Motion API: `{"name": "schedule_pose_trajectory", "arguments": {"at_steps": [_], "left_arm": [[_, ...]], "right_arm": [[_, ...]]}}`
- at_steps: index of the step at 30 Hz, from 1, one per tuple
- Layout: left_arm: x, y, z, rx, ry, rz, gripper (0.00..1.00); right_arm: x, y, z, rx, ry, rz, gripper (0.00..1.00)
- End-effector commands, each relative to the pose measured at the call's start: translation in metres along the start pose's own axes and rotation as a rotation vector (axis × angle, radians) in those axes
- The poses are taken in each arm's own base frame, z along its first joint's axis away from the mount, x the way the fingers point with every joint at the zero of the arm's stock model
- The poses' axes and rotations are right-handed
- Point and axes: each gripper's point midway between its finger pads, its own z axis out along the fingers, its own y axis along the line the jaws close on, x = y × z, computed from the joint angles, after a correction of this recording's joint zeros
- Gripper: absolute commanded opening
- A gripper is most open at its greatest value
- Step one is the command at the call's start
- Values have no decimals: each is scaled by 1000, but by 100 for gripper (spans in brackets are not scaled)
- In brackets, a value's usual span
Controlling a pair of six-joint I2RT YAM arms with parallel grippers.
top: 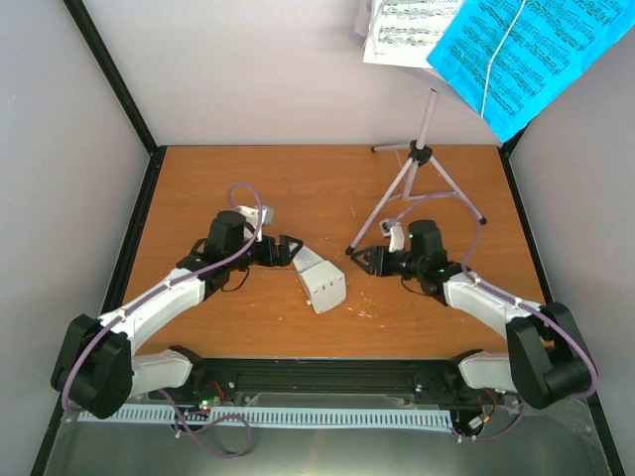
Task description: Pack up the instrument practice props
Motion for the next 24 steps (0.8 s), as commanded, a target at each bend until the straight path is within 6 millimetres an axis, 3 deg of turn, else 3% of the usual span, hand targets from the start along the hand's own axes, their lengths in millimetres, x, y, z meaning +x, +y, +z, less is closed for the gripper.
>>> {"name": "schedule_pose_trajectory", "arguments": {"at_steps": [1,10,16,24], "left_arm": [[-18,5,-15,-44,-69,-67,99],[-28,11,-25,-111,-96,-40,99],[-35,12,-29,-140,-109,3,99],[-26,21,-25,-201,-13,29,99]], "right_arm": [[29,6,23,-24,65,9,49],[47,7,38,-17,118,-21,36],[66,23,51,-54,174,-59,34],[91,52,72,-116,245,-124,34]]}}
